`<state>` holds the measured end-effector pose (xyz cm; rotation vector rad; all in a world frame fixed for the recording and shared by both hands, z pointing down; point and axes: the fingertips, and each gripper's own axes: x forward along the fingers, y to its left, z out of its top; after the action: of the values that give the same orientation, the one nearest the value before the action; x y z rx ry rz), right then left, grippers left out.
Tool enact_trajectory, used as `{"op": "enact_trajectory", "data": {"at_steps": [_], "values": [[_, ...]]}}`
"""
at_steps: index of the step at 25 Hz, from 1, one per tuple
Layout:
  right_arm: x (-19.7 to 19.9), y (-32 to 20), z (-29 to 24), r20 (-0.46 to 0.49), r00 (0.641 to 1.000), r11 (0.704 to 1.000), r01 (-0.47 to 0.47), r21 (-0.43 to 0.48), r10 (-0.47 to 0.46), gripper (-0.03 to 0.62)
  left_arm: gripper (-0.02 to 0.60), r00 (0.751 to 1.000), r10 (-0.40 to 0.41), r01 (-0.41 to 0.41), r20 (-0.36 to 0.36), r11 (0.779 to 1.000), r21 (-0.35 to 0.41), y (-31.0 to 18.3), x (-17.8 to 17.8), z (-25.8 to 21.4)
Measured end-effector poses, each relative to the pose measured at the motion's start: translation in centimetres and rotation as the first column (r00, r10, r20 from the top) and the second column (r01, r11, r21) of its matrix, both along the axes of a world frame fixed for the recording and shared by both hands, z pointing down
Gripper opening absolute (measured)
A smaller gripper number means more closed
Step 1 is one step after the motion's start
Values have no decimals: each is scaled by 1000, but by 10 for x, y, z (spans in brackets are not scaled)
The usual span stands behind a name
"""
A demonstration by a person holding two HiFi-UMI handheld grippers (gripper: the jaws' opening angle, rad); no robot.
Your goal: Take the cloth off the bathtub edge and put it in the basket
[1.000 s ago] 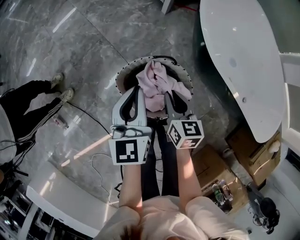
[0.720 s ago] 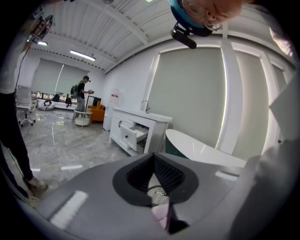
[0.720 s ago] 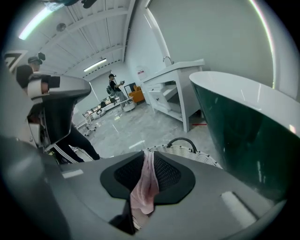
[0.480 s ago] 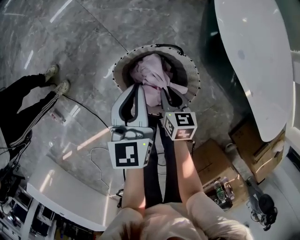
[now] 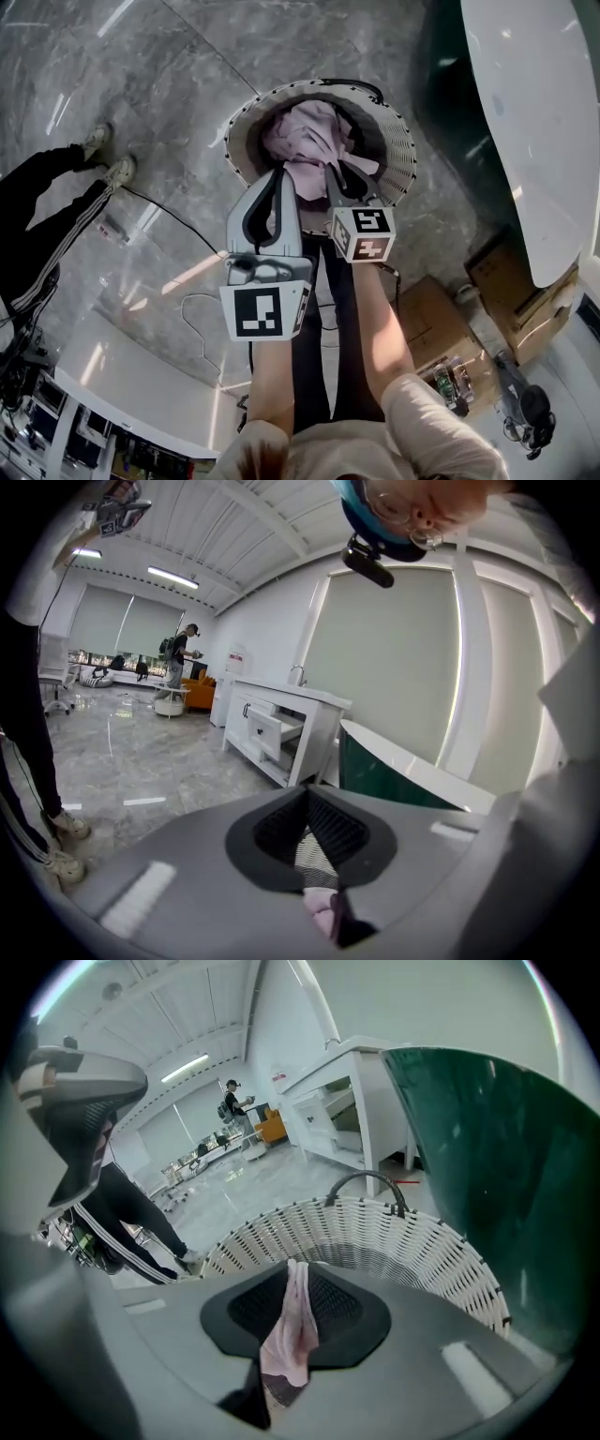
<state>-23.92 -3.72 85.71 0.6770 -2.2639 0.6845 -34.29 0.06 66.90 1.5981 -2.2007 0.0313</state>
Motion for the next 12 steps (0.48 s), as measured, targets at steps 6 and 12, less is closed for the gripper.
{"op": "enact_trajectory", "data": {"at_steps": [6,12], "values": [[-4,1,33,-14,1000,1000,11,-13,-12,64,2,1000,-6,6,-4,1000,-11,5,-5,24],[-7,4,63,-46,999,999,26,-23,-27,64,2,999,-20,20,-28,1000,-20,15,-5,37]]}}
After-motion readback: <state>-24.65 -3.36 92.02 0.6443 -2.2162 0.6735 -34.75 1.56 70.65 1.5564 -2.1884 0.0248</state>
